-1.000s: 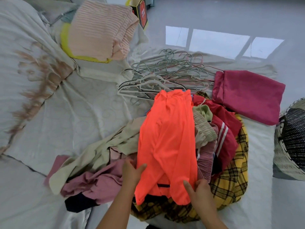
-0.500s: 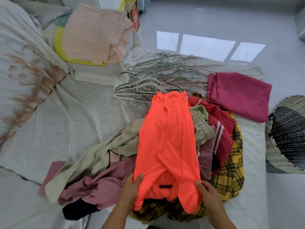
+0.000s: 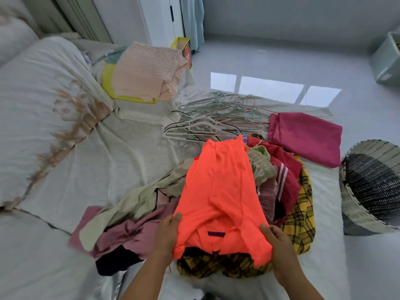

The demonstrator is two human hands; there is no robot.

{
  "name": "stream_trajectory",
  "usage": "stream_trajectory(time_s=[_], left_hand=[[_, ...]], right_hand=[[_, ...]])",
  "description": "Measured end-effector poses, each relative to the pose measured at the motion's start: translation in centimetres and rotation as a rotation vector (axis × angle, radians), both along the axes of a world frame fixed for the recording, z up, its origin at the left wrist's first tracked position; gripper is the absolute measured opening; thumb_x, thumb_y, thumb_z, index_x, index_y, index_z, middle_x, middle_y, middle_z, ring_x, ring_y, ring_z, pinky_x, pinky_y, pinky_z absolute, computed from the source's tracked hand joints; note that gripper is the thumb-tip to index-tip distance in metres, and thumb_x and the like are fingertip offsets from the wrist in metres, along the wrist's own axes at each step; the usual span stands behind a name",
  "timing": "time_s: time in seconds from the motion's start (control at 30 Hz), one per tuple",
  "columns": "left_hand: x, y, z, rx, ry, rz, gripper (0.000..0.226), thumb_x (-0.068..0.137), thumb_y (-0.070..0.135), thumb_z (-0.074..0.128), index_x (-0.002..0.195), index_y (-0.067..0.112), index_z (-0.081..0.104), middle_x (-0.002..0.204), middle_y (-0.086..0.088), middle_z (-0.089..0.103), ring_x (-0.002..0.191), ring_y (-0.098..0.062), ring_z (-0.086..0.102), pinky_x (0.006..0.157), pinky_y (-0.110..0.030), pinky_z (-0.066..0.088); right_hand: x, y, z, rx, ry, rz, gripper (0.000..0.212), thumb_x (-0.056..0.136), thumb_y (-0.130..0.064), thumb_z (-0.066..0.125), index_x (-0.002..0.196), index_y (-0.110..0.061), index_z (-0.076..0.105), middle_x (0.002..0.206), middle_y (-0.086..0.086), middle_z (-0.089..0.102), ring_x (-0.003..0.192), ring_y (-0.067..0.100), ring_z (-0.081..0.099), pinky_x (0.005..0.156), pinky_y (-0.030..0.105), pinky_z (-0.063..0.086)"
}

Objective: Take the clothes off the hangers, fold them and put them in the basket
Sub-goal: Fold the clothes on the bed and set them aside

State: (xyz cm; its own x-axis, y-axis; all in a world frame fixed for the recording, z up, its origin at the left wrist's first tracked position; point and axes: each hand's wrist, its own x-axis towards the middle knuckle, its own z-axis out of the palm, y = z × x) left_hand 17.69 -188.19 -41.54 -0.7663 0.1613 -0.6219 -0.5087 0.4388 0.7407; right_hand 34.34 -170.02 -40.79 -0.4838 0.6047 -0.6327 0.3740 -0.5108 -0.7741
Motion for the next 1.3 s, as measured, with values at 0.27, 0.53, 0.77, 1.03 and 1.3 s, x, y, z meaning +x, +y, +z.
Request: stream_trajectory(time_s=[0.27,0.53,0.77,1.03,1.3], left_hand=[[7.7,-5.2,3.0,0.083,0.018,0.066,0.027,0.095,0.024,0.051,0.075,0.006,0.052,0.073,-0.014,0.049,0.067,-0.021,0.047,0.06,-0.032,0.041],[12.5,-11.2,4.1,0.056,-0.074,0.048,0.024,0.091,0.016,0.059,0.073,0.001,0.066,0.073,-0.018,0.066,0.071,-0.026,0.057,0.075,-0.044,0.048],[7.4,-8.0,4.8,0.257,-0.253,0.103,0.028,0.094,0.014,0.051,0.103,-0.01,0.063,0.096,-0.027,0.067,0.088,-0.033,0.061,0.076,-0.041,0.053],[-7.4,3.3,3.5,0.485,-0.396,0.176,0.042,0.099,0.034,0.037,0.098,-0.004,0.056,0.073,-0.018,0.069,0.055,-0.021,0.068,0.047,-0.027,0.056],[-9.3,2.9,-6.2,-0.135,-0.21,-0.284,0.019,0.097,0.013,0.046,0.082,0.006,0.057,0.084,-0.016,0.053,0.066,-0.019,0.051,0.062,-0.032,0.045]], right_hand=[[7.0,-4.7,2.3,0.015,0.048,0.014,0.086,0.033,-0.076,0.076,0.078,-0.004,0.06,0.083,0.016,0.058,0.078,0.026,0.053,0.075,0.044,0.042],[11.8,-8.5,5.0,-0.043,-0.019,0.031,0.016,0.091,-0.003,0.054,0.079,0.007,0.057,0.069,0.014,0.057,0.065,0.025,0.048,0.057,0.028,0.043],[6.8,-5.3,5.4,-0.131,0.005,-0.131,0.006,0.094,-0.002,0.048,0.092,0.0,0.054,0.091,0.019,0.058,0.072,0.026,0.052,0.056,0.037,0.051],[-9.0,5.8,3.6,-0.246,0.13,-0.226,0.017,0.1,-0.023,0.042,0.097,-0.009,0.052,0.086,0.012,0.059,0.073,0.02,0.056,0.052,0.025,0.05],[-8.9,6.5,-6.3,0.137,-0.494,0.144,0.038,0.092,-0.007,0.048,0.056,-0.013,0.036,0.052,0.003,0.031,0.04,0.013,0.029,0.04,0.024,0.023]])
